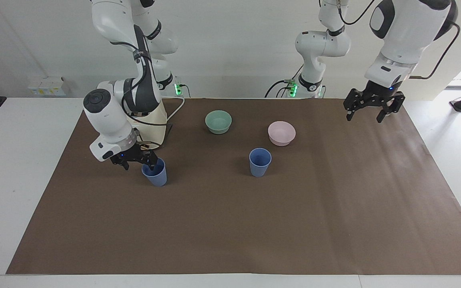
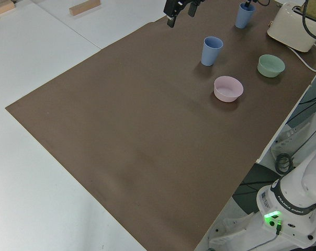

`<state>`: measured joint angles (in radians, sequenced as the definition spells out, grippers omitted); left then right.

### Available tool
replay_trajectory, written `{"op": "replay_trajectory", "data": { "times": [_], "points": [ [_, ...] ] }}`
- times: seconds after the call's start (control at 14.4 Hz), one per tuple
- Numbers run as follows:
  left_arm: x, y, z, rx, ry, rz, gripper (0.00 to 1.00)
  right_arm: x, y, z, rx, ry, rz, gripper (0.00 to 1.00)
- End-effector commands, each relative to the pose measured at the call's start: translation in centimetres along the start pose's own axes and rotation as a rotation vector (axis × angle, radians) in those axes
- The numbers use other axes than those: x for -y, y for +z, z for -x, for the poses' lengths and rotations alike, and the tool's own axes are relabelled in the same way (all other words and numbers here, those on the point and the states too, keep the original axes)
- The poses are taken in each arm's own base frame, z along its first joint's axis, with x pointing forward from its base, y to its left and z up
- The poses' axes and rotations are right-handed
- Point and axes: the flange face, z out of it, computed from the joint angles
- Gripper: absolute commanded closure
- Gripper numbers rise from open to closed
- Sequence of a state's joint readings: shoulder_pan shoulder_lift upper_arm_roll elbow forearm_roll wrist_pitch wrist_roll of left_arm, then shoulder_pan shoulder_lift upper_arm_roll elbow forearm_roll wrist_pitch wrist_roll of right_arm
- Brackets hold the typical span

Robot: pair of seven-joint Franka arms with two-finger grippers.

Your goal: Stack blue cups with both arms

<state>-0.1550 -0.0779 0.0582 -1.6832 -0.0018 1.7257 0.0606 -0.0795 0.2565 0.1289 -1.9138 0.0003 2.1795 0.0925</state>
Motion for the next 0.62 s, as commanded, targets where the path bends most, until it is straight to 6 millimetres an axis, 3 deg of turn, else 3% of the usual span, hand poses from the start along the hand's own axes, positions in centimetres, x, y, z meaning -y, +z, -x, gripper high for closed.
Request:
{"op": "replay_trajectory", "data": {
  "times": [0.0, 0.14, 0.42, 0.55],
  "points": [
    [2.7, -2.3, -1.0, 0.037, 0.032, -0.014, 0.0, 1.7, -0.2, 0.5, -0.011, -0.033, -0.016, 1.0],
    [4.6, -1.6, -0.3, 0.094, -0.005, -0.009, 0.0, 1.9, -0.4, 0.1, -0.011, -0.038, -0.018, 1.0],
    [4.4, -2.3, -0.1, 0.076, -0.002, -0.014, 0.0, 2.2, -0.7, 0.0, -0.009, -0.041, -0.018, 1.0],
    [4.6, -2.3, 0.0, 0.082, -0.005, -0.011, 0.0, 3.0, -2.2, -0.4, -0.007, -0.052, -0.021, 1.0]
  ]
}}
